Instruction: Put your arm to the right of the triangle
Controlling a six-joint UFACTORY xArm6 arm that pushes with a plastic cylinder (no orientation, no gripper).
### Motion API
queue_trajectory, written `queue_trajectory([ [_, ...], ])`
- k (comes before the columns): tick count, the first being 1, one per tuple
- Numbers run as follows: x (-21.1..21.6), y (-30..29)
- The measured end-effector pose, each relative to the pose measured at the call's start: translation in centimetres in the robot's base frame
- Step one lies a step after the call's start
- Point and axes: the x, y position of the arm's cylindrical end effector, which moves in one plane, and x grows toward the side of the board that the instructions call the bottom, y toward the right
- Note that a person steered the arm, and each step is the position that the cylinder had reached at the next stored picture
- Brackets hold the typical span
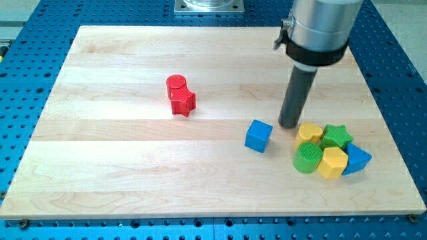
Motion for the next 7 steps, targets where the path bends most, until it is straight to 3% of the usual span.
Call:
queue_trajectory([
  [1, 1.5, -1.6],
  [3, 2.4, -14.0],
  [4, 3.5, -17.5],
  [5, 1.0, -10.4],
  [6, -3.6, 2.2],
  [7, -4.2, 14.7],
])
